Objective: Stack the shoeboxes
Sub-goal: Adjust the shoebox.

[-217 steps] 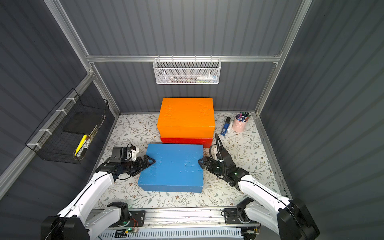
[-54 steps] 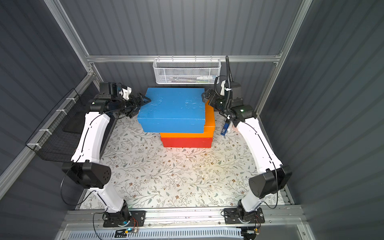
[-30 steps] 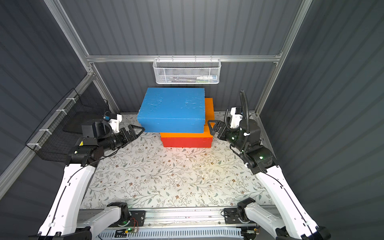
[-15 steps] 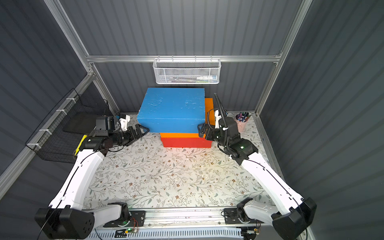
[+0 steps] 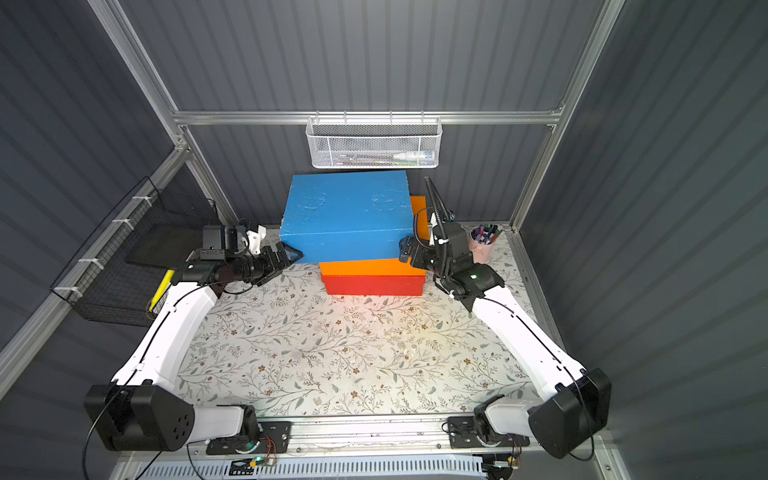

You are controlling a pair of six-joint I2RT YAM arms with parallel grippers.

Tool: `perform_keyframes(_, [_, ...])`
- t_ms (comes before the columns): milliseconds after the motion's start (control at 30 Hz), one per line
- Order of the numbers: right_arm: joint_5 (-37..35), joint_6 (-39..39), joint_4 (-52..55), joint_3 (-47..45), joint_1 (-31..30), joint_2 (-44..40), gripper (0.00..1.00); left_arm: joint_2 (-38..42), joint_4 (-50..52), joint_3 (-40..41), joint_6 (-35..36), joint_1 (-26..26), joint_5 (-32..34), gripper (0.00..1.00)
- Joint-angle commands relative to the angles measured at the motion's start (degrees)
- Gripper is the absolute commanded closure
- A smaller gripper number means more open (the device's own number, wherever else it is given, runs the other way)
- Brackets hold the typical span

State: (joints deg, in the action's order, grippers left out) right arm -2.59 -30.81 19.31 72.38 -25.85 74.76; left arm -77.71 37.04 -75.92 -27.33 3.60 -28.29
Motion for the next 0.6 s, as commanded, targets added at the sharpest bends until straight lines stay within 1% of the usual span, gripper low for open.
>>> perform_keyframes(0, [1.1, 0.3, -1.1, 1.8, 0.6, 0.0, 0.01, -1.5, -0.9, -3.4, 1.3, -0.2, 0.0, 0.01])
perform_keyframes(467, [2.0, 0.3, -1.0, 2.7, 1.5, 1.5, 0.01, -7.4, 0.1, -6.2, 0.9, -0.2, -0.7, 0.01])
perform_keyframes(567, [1.9, 0.3, -0.9, 2.6, 1.8, 1.4, 0.01, -7.4, -0.1, -6.2, 1.2, -0.1, -0.9, 0.01])
